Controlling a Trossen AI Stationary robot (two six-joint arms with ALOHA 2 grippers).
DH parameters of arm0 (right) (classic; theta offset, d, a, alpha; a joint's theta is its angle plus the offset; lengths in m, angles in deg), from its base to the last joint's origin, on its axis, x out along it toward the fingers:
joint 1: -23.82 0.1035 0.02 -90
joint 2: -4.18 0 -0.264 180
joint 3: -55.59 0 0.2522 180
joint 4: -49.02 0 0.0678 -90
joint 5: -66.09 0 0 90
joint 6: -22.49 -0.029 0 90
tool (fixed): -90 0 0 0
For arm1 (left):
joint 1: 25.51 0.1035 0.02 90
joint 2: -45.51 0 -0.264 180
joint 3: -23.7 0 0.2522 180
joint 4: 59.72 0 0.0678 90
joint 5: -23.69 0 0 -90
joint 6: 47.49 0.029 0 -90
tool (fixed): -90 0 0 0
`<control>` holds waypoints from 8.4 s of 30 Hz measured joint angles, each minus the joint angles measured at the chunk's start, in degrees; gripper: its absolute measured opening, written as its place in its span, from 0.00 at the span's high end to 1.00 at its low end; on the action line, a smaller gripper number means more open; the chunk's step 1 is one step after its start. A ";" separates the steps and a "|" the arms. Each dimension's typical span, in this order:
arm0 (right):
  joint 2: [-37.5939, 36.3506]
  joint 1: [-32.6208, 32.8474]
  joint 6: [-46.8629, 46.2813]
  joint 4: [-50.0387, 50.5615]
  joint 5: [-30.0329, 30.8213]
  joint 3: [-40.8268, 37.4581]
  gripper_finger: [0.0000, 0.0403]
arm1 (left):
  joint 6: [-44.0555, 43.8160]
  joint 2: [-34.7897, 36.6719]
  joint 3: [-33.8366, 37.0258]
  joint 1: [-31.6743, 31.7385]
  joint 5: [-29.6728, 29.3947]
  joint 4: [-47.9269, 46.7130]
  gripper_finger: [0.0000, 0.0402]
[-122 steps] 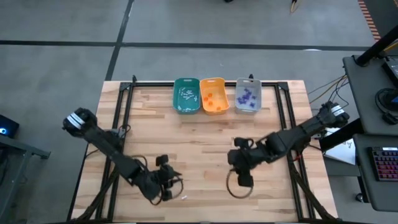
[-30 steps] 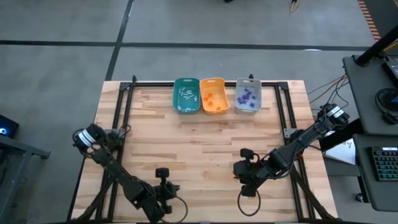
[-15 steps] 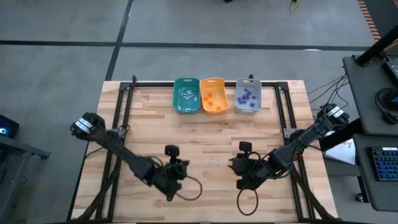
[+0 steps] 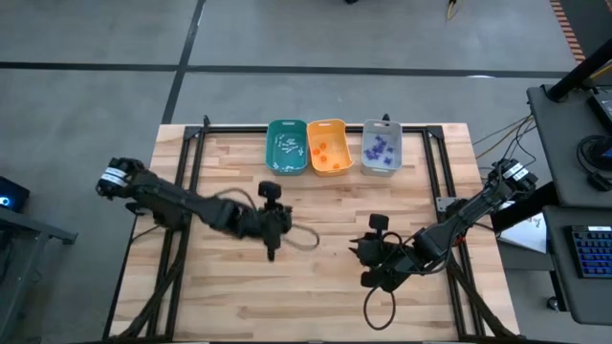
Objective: Sort Halloween decoration
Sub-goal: Put the white bone toy into the blue bin, then return to Home Position
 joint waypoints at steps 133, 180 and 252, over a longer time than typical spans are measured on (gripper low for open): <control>-36.02 -30.23 32.71 -43.67 -21.28 -36.05 0.82 | -12.07 63.82 46.57 36.98 56.60 25.01 0.81; -80.97 -31.58 26.43 -26.72 -11.46 -58.43 0.82 | -19.61 85.35 58.58 36.98 59.65 28.65 0.81; -78.40 -31.76 23.60 -28.60 -4.17 -58.73 0.82 | -19.37 80.73 57.91 36.48 59.56 29.06 0.81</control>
